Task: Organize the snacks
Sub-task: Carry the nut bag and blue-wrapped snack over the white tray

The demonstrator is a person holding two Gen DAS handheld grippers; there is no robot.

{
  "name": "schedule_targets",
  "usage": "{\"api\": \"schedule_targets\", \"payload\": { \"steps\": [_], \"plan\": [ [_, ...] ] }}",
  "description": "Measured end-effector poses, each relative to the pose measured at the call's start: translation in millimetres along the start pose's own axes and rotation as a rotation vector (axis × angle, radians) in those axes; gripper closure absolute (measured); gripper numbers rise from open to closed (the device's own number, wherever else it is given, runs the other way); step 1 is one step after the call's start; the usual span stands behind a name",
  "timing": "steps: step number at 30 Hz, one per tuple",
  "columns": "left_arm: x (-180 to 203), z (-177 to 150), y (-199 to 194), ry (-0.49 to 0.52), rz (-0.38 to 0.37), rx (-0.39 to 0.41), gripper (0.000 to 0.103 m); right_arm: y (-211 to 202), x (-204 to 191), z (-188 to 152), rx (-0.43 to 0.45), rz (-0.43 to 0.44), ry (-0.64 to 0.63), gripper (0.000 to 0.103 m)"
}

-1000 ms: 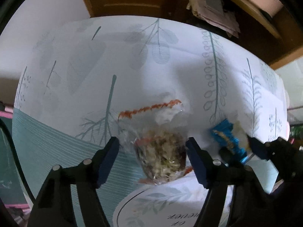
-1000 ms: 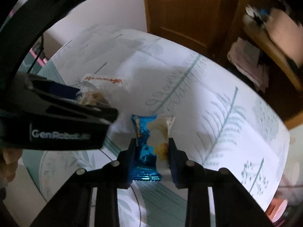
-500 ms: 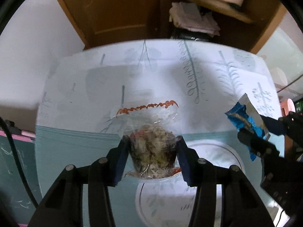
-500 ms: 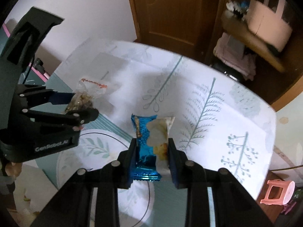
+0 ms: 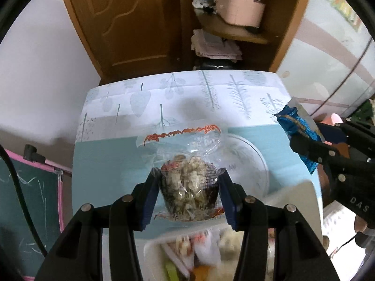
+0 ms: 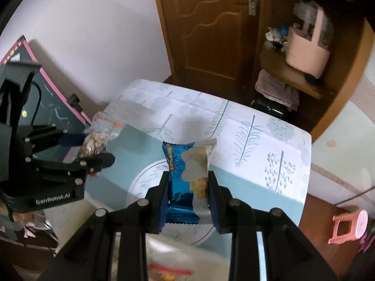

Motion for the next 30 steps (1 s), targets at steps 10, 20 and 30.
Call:
{"api": "schedule_targets", "payload": {
  "steps": [10,20,30],
  "plan": [
    [-9.7,-74.2,-67.8,0.013,-0.048,0.05,0.055,-62.0,-57.4,-56.7,0.07,0.002,0.128,0.073],
    [-11.0,-138.9,-101.5,0.036,-0.062,0.089,0.055,-93.3,-104.9,-114.0,0.124,-0.031,0.216,0.073],
    [10.9,-175.6,-99.9,0.067,-0.039,0.07,0.054,-92.4,-119.4,-157.4,0.07,-0.016,0.271,0.073]
  ]
}}
Point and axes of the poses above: each gripper's, at about its wrist camera, not at the fingertips, and y roughly the way its jaws point, x to its right, z to its top, the point moved 3 cm from there along y, roughly the way its jaws point, and after that the axes turned 8 degrees about z, right-handed, at the moved point
